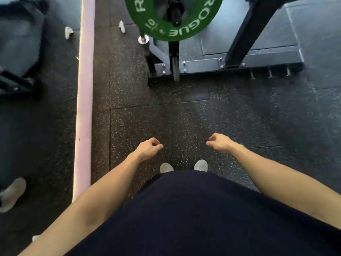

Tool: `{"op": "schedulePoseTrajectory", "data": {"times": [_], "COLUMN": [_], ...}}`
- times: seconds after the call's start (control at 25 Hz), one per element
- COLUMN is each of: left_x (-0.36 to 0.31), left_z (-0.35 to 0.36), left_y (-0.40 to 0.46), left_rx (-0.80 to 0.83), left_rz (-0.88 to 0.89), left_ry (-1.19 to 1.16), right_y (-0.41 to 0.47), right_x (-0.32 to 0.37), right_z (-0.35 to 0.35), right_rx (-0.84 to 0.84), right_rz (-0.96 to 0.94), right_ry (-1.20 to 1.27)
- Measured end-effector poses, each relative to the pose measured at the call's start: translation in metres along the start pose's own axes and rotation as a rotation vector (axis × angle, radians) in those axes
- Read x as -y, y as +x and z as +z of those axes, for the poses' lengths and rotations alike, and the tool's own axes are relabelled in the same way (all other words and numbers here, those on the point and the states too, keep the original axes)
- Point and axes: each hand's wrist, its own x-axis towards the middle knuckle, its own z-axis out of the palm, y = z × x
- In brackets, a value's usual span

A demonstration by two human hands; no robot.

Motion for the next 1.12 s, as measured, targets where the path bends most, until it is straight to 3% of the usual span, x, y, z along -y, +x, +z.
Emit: {"op": "schedulePoseTrajectory", "data": {"times": [0.24,0.56,1.12], "left_x": [-0.057,-0.173,-0.342], "left_z": [-0.057,-0.186,-0.361], "left_y": [-0.001,-0.043,-0.240], "left_rx": [-0.144,-0.535,-1.050], "left_rz": [0.124,0.384,0.846], "left_ry": [-0.046,-0.067,-0.121], "right_y": [-0.014,-0.059,-0.251], "right_x": [0.020,0.091,0.209], "right_z": [-0.045,-0.184,-0.408], "right_rx": [-0.163,-0.458,-1.014], "right_rz": [-0.106,-0.398,-0.856], "right_ry": [0.150,0.155,0.100]}}
